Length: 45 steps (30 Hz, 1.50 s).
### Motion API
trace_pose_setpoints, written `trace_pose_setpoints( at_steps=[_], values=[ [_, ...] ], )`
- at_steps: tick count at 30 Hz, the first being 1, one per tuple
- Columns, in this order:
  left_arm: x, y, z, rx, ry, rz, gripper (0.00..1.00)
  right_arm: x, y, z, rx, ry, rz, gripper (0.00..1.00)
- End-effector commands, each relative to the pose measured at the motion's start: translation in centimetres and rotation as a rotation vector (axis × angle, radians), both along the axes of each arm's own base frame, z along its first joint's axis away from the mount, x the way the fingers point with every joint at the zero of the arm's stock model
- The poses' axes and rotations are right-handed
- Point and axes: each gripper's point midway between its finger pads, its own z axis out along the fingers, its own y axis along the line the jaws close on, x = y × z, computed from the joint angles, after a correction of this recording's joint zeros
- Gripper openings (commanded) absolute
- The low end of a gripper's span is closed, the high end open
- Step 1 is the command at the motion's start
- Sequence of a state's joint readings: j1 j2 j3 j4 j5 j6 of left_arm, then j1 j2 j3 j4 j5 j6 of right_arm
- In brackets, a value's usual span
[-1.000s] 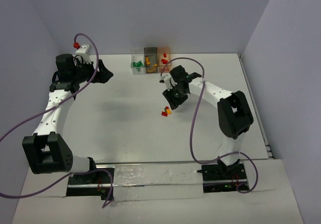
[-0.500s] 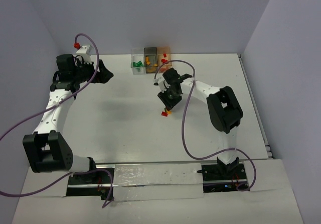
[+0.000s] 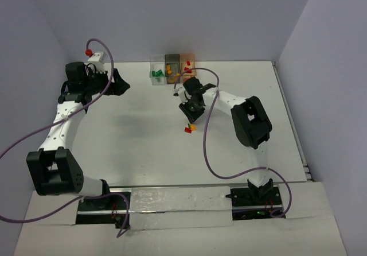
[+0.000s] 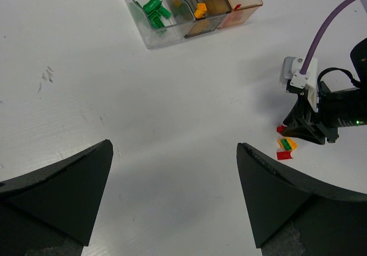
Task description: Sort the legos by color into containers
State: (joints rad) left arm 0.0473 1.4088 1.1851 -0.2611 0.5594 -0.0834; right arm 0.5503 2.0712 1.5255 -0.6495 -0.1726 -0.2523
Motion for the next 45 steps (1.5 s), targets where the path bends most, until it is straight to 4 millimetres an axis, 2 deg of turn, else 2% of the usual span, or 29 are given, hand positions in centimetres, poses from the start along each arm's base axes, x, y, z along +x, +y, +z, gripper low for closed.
trace_pose_setpoints(
  at_steps=[1, 13, 17, 19, 21, 23, 24, 25, 26, 32, 35, 38, 45],
  values=[
    [0.5, -0.3, 1.1, -0.001, -0.035, -0.025, 0.99, 1.5, 1.4, 1.2, 0.032, -0.053, 0.02, 0.35],
    [0.6, -0.2, 1.0, 0.002, -0.029, -0.02, 0.99, 0.9, 1.3, 1.0, 0.032, -0.02, 0.035, 0.18],
    [0.7, -0.3, 1.1, 0.001, -0.03, -0.021, 0.99, 0.7, 1.1, 1.4, 0.031, -0.013, 0.034, 0.07],
    [0.7, -0.2, 1.1, 0.002, -0.031, -0.021, 0.99, 1.3, 1.3, 2.5, 0.043, -0.032, 0.028, 0.0],
    [0.8, -0.2, 1.2, 0.002, -0.033, -0.019, 0.99, 2.9, 1.6, 5.1, 0.076, -0.088, 0.01, 0.0],
    [0.8, -0.2, 1.3, 0.0, -0.035, -0.017, 0.99, 6.0, 1.6, 8.6, 0.13, -0.172, -0.042, 0.0],
    [0.8, -0.3, 1.2, -0.001, -0.034, -0.017, 0.99, 6.8, 1.3, 9.3, 0.143, -0.188, -0.066, 0.0],
    [0.8, -0.3, 1.2, -0.001, -0.035, -0.016, 0.99, 8.6, 1.0, 11.0, 0.163, -0.235, -0.095, 0.0],
    [0.9, -0.2, 1.3, -0.002, -0.036, -0.012, 0.99, 11.3, 1.0, 14.2, 0.204, -0.32, -0.137, 0.0],
    [1.2, -0.1, 1.2, -0.003, -0.037, -0.002, 0.99, 19.8, 0.2, 20.2, 0.301, -0.581, -0.286, 0.0],
    [1.3, -0.1, 1.0, -0.007, -0.029, -0.004, 0.99, 22.1, 0.2, 20.7, 0.327, -0.649, -0.319, 0.0],
    [1.4, 0.0, 1.1, -0.003, -0.031, 0.0, 0.99, 24.5, 0.7, 19.0, 0.342, -0.676, -0.343, 0.0],
    [1.7, 0.2, 1.2, 0.009, -0.029, 0.006, 0.99, 27.0, 1.4, 16.3, 0.371, -0.707, -0.374, 0.02]
  ],
)
